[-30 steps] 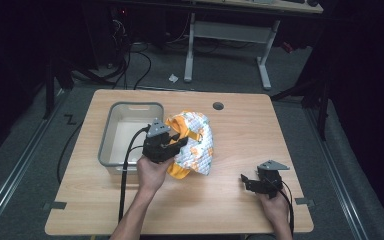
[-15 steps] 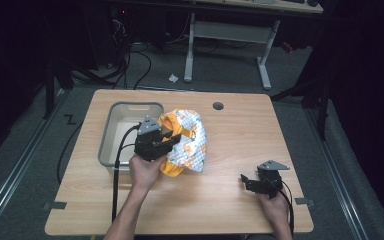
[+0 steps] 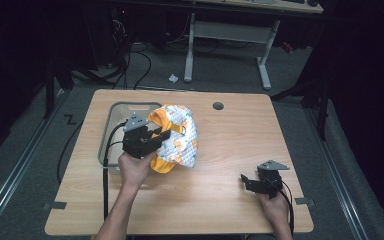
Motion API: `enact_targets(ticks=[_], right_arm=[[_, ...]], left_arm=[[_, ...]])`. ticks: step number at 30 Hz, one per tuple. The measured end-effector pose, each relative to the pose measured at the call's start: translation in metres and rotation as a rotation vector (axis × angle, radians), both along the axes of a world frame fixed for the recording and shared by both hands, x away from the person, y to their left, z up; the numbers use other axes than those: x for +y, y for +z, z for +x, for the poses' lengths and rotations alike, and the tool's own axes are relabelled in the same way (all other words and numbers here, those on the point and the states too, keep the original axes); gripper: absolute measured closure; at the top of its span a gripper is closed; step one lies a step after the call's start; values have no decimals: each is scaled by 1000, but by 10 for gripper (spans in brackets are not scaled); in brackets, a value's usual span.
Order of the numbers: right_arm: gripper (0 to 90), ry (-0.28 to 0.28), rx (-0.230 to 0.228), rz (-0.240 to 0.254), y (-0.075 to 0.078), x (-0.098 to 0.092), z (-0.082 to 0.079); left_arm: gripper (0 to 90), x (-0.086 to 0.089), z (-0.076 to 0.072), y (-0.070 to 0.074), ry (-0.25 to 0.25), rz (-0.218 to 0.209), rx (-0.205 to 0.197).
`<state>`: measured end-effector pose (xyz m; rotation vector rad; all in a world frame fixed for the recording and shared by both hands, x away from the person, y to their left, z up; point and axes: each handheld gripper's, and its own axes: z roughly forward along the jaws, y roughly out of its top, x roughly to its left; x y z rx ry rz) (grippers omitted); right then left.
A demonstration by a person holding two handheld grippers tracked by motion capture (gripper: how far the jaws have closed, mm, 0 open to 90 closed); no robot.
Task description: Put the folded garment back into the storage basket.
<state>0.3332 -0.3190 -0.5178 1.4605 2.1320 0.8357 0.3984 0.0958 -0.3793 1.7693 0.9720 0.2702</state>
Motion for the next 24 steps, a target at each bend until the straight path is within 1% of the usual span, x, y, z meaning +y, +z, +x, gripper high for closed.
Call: enact_targets(ticks=[1, 16, 19, 24], right_arm=[[236, 0, 0, 0, 0, 0, 0], [236, 0, 1, 0, 0, 0, 0], [236, 1, 0, 0, 0, 0, 0], [236, 1, 0, 0, 0, 0, 0]], left_arm=[[735, 2, 0, 1, 6, 5, -2], [735, 26, 4, 3, 47, 9, 2], [735, 32, 5, 5, 58, 16, -3], [735, 40, 7, 8, 72, 17, -8]])
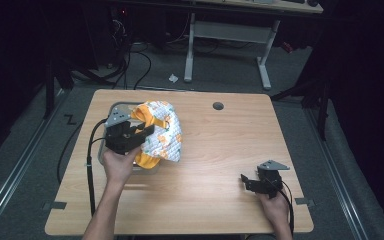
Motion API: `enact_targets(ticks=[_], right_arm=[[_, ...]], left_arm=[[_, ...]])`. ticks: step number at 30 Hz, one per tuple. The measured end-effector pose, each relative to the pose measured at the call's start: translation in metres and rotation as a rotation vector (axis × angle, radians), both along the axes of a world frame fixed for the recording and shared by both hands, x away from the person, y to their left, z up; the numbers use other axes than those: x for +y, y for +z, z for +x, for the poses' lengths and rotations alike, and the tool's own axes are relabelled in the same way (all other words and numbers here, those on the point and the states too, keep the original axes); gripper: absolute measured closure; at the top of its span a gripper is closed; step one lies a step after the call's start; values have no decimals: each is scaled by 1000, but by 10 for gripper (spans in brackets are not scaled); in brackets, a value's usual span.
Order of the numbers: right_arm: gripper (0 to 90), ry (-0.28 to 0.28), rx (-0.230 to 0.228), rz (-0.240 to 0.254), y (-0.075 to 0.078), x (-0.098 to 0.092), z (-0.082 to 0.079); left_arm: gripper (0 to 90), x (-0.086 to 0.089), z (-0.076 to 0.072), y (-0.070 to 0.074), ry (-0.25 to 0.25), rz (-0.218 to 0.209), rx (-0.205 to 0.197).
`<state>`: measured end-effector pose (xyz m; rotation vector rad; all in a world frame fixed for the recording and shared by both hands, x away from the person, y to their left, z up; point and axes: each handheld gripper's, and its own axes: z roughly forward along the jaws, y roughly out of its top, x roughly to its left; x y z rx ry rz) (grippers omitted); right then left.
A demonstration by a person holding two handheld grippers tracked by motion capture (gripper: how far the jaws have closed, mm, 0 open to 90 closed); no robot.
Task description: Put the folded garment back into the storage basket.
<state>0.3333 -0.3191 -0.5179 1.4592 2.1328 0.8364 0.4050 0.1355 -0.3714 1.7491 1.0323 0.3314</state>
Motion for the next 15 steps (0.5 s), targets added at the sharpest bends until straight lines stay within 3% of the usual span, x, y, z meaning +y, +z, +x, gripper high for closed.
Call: enact_targets(ticks=[15], right_arm=[[236, -1, 0, 0, 0, 0, 0]], left_arm=[[736, 19, 6, -2, 26, -22, 26]])
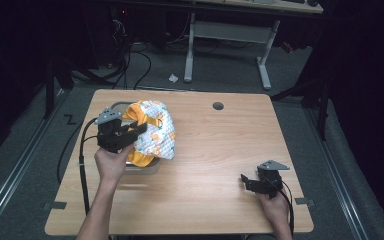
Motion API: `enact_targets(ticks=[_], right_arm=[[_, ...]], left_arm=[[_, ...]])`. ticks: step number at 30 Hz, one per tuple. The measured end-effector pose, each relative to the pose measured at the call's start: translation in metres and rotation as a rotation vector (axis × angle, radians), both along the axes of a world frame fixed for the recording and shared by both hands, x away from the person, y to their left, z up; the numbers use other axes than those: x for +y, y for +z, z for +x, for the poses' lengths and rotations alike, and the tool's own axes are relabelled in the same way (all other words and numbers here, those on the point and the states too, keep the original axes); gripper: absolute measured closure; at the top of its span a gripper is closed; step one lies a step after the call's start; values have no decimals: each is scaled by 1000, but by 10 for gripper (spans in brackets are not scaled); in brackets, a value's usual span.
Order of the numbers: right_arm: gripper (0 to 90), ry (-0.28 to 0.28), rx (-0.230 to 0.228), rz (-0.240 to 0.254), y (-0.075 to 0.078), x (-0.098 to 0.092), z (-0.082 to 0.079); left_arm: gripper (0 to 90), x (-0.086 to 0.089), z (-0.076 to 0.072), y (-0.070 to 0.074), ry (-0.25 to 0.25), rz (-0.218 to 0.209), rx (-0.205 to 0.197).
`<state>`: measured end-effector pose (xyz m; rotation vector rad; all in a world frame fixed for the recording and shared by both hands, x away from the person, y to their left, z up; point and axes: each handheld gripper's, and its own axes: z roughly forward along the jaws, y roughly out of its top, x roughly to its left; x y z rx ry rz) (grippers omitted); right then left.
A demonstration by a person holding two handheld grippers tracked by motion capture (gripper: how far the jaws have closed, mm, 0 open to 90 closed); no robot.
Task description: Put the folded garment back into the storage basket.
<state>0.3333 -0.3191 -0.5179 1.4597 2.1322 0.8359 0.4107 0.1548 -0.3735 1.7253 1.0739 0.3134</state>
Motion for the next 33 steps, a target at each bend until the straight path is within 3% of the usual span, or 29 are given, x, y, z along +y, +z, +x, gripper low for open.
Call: enact_targets(ticks=[18, 33], right_arm=[[236, -2, 1, 0, 0, 0, 0], [236, -1, 0, 0, 0, 0, 0]], left_arm=[[735, 21, 7, -7, 45, 16, 18], [735, 28, 25, -27, 66, 69, 89]])
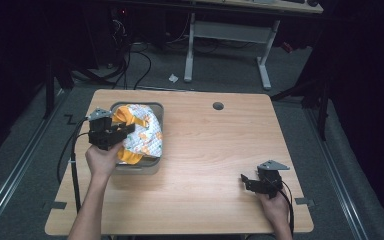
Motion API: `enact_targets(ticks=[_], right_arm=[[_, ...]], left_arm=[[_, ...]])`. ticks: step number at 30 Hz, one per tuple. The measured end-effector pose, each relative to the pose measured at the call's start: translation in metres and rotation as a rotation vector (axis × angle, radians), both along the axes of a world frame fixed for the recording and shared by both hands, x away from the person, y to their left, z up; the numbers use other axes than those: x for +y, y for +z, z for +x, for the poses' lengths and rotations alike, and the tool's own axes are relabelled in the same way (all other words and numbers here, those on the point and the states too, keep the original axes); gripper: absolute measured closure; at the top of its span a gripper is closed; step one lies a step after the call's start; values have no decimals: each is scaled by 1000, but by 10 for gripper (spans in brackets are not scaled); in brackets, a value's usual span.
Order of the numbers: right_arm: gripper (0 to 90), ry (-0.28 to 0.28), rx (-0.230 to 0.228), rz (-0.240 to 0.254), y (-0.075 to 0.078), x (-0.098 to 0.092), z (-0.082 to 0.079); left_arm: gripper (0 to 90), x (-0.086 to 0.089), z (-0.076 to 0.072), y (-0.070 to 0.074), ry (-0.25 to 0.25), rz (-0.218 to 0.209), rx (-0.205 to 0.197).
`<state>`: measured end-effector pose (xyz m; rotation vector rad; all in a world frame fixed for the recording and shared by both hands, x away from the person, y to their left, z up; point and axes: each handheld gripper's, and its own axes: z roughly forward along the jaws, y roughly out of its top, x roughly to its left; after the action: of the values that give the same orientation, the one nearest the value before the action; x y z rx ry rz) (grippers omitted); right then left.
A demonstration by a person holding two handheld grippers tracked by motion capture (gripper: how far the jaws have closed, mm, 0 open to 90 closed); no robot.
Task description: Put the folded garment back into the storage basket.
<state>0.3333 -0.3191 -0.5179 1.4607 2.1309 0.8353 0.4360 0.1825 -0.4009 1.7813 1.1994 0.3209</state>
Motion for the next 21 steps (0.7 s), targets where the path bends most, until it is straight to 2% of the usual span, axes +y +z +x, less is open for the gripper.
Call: enact_targets(ticks=[12, 17, 21], right_arm=[[236, -1, 1, 0, 0, 0, 0], [236, -1, 1, 0, 0, 0, 0], [236, -1, 1, 0, 0, 0, 0]], left_arm=[[735, 0, 12, -16, 16, 43, 46], [734, -1, 19, -26, 23, 87, 83], [733, -4, 21, -30, 25, 104, 98]])
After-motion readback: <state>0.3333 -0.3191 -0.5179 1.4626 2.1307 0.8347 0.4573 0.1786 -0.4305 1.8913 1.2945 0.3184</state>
